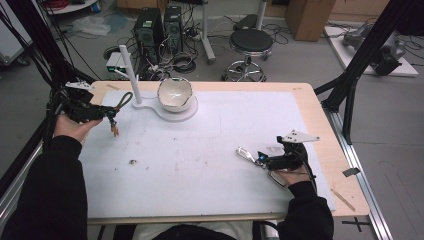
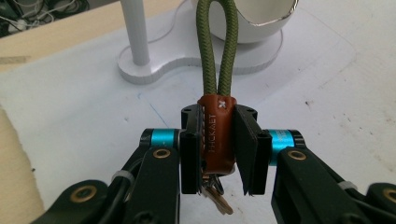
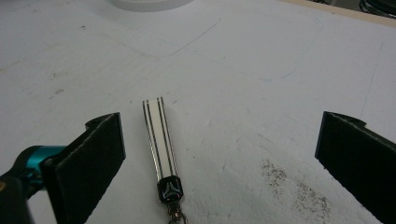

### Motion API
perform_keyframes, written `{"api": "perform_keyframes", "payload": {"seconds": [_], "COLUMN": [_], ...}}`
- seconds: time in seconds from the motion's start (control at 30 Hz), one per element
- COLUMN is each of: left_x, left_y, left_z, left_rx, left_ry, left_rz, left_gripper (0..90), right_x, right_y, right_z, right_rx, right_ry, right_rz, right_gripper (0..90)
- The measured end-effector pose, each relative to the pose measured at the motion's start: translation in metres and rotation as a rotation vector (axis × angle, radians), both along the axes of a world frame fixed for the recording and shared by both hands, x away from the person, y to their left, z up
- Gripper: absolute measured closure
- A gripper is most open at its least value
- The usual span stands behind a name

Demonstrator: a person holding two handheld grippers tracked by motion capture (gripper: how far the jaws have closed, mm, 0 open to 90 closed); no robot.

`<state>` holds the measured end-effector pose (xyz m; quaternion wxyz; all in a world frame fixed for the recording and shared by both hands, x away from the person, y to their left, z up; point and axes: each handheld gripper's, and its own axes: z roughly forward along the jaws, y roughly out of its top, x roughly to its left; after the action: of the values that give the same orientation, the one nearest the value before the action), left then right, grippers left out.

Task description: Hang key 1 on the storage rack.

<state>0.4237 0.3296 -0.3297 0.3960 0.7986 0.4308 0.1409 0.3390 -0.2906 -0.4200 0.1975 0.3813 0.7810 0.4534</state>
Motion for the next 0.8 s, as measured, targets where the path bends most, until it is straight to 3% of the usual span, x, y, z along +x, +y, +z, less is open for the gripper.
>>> {"api": "perform_keyframes", "payload": {"seconds": [0.5, 0.8], "left_x": [0.011, 0.018], "left_y": [-0.009, -0.005], "left_z": [0.051, 0.067], "left_rx": [0.015, 0.002], "left_ry": [-0.082, -0.103], "left_rz": [0.018, 0.053], "left_gripper": [72.7, 72.7], "right_x": [0.000, 0.000], "right_y": [-0.001, -0.001], "right_z": [0.000, 0.000], "right_rx": [0.004, 0.004], "right_ry": [0.002, 0.000], "right_rz": [0.001, 0.001], "right_gripper": [0.7, 0.7]}}
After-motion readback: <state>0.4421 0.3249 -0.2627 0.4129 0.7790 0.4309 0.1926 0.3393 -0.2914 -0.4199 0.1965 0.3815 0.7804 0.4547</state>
